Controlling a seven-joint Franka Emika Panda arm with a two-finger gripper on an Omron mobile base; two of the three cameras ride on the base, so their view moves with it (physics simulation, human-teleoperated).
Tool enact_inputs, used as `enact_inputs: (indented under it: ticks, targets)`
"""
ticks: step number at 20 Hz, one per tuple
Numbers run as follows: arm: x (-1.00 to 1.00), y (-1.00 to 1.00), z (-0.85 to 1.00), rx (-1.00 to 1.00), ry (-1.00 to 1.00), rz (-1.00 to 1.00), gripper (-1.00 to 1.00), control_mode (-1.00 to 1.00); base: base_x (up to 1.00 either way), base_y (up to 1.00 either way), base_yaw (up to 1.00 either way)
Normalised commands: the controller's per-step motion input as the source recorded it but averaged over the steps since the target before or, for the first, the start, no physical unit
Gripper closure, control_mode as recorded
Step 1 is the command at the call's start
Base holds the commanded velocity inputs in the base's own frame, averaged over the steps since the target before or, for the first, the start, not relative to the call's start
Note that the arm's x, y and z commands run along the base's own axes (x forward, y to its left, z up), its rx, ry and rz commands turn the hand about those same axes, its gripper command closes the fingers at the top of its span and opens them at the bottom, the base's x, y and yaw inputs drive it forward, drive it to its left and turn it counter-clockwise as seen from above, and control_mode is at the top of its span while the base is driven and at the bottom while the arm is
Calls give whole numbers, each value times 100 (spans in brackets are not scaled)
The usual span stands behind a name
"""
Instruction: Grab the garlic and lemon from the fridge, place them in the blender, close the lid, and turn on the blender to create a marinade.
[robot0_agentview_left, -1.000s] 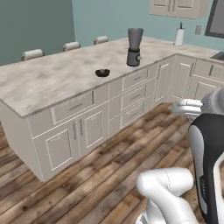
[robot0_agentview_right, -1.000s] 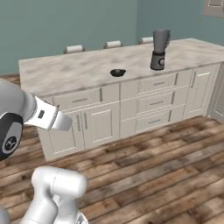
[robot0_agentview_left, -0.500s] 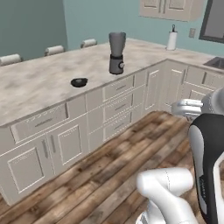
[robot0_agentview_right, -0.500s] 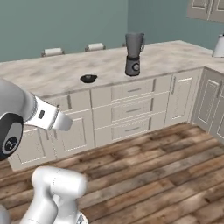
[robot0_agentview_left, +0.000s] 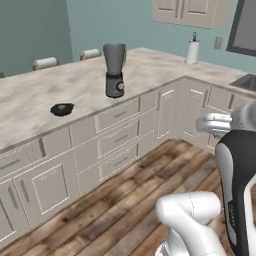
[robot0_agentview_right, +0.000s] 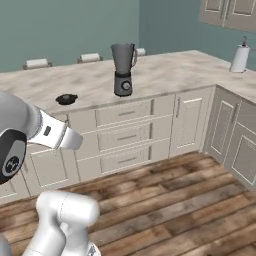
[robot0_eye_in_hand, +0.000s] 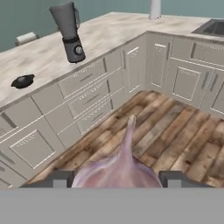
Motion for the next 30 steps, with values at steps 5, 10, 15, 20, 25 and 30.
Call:
enact_inputs:
  ticks: [5, 10, 15, 20, 25, 30]
  targets:
    - [0, 0, 0, 0, 0, 0, 100, 100, 100, -33, 38]
    - [0, 0, 0, 0, 0, 0, 100, 100, 100, -44, 39]
    - [0, 0, 0, 0, 0, 0, 100, 100, 100, -65, 30]
    - [0, 0, 0, 0, 0, 0, 100, 100, 100, -43, 37]
    - [0, 0, 0, 0, 0, 0, 100, 100, 89, -21, 50]
    - [0, 0, 0, 0, 0, 0, 100, 100, 58, -1, 25]
